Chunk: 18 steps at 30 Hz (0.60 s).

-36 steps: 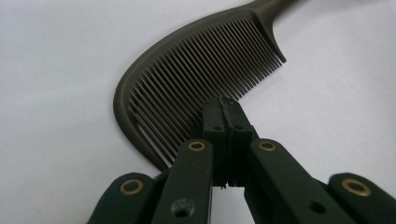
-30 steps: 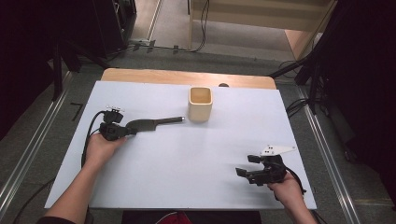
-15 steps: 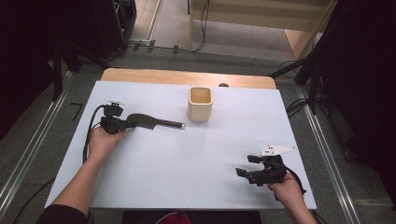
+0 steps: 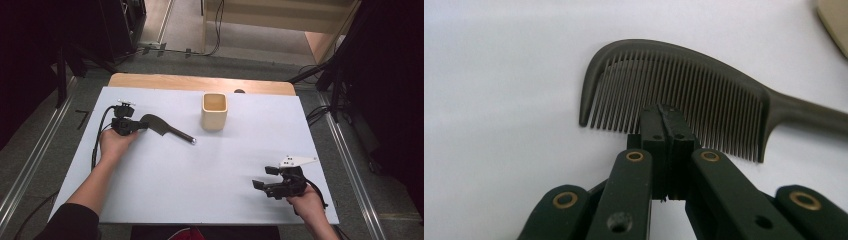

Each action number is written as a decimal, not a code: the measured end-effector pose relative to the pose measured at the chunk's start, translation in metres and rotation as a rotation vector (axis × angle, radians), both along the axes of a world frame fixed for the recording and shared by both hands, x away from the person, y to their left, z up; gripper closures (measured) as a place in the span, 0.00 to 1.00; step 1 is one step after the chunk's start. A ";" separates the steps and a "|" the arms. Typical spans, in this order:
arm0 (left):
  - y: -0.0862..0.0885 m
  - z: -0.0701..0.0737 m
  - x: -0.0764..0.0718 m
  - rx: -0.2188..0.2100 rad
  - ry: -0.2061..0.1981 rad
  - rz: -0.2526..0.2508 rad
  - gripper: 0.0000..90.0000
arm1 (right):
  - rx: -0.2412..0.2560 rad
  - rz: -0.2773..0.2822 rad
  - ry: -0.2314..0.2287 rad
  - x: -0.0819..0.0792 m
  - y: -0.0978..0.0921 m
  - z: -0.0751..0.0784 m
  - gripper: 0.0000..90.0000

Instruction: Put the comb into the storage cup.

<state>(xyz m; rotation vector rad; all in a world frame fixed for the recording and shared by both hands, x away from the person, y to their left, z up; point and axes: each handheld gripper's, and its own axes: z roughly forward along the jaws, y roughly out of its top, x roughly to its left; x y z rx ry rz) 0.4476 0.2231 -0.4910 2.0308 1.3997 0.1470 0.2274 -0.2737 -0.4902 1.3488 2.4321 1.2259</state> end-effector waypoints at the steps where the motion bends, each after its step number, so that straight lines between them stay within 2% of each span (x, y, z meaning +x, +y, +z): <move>1: -0.001 0.000 0.002 0.004 -0.004 -0.001 1.00 | 0.000 0.000 0.000 0.000 0.000 0.000 0.22; 2: -0.002 0.000 0.004 0.007 -0.014 -0.002 1.00 | 0.003 -0.003 0.001 0.000 0.000 0.000 0.22; 7: -0.005 -0.001 0.017 -0.007 -0.006 -0.002 1.00 | 0.005 -0.009 0.001 -0.001 -0.001 0.000 0.22; 18: -0.018 -0.003 0.038 -0.022 -0.019 -0.009 1.00 | 0.003 -0.006 -0.001 -0.003 -0.002 0.000 0.22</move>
